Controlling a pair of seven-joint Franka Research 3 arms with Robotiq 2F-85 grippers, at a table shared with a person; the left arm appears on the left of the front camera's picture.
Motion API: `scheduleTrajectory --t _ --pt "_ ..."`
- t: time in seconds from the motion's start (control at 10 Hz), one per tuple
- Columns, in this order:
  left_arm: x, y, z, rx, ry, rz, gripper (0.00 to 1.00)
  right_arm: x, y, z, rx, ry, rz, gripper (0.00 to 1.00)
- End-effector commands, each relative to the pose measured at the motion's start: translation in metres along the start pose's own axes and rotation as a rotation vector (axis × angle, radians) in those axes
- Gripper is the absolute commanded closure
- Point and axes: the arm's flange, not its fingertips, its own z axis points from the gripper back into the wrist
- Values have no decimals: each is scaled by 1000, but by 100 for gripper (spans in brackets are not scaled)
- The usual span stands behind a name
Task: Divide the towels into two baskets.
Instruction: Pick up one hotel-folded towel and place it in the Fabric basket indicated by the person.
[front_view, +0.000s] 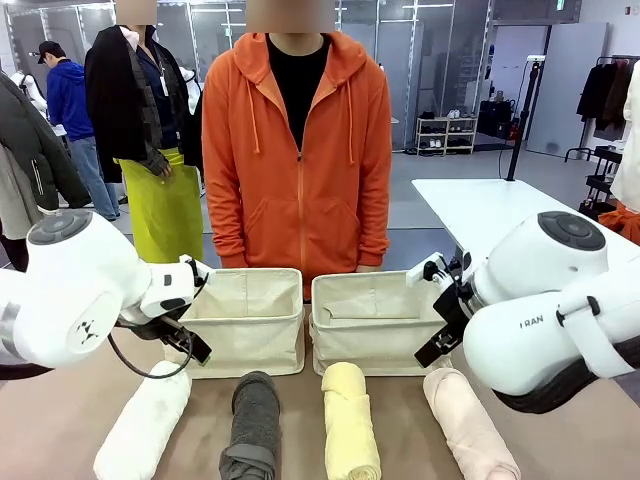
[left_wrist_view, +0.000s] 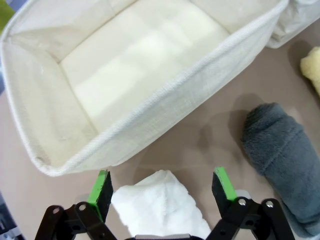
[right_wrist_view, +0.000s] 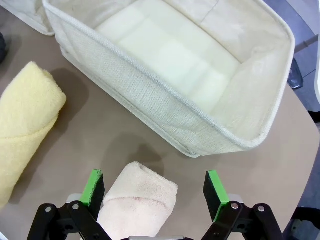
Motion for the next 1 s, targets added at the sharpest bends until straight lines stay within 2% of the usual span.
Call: scheduleTrajectory --t 0.0,0.2,0.3,0.4,0.6,0.7,0.9 --pt "16 1 34 12 33 21 0 17 -3 36 20 8 15 0" --pt "18 3 63 -44 41 37 0 27 -5 70 41 13 0 0" --pt "16 4 75 -140 48 67 0 27 -7 84 97 29 -23 0" --pt "13 11 88 -201 49 104 0 26 -12 98 189 29 -52 0" --pt "2 50 116 -434 36 248 0 17 -40 116 426 44 -172 0" --pt "-10 74 126 -569 2 301 0 9 -60 120 548 24 -255 0" --pt "-52 121 138 -827 -132 397 0 -26 -99 123 765 -18 -450 0"
